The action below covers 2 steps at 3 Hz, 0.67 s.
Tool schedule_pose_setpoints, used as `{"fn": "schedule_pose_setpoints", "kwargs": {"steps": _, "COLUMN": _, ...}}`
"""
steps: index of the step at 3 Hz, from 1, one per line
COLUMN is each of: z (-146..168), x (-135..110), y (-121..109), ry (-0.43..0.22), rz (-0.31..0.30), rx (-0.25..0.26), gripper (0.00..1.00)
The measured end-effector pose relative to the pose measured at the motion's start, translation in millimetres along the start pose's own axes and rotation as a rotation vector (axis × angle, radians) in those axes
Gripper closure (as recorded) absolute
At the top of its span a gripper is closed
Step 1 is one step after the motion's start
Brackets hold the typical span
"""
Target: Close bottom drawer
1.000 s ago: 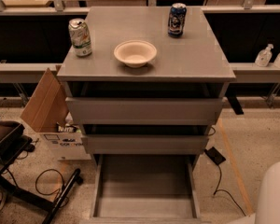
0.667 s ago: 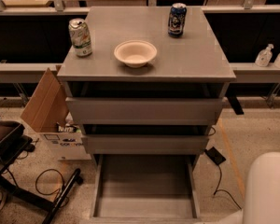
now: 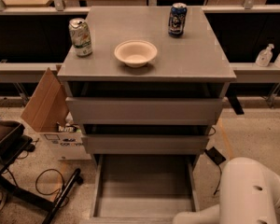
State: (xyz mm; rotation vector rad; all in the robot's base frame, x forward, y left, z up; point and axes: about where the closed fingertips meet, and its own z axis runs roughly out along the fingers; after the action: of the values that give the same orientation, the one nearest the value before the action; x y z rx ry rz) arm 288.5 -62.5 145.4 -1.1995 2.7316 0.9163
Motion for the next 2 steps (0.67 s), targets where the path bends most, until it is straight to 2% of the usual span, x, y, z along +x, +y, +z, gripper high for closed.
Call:
{"fn": "schedule_pose_setpoints", "kwargs": {"steps": 1, "z": 17.6, "x": -30.0, "y": -42.3, "ry": -0.035, "rz": -0.018, "rx": 0.010, "gripper": 1.00}}
{"fn": "schedule_pose_setpoints", "kwargs": {"steps": 2, "z": 17.6, "x": -33.7, "y": -48.0, "ry": -0.041, "rz": -0.021, "rx": 0.015, "gripper": 1.00}}
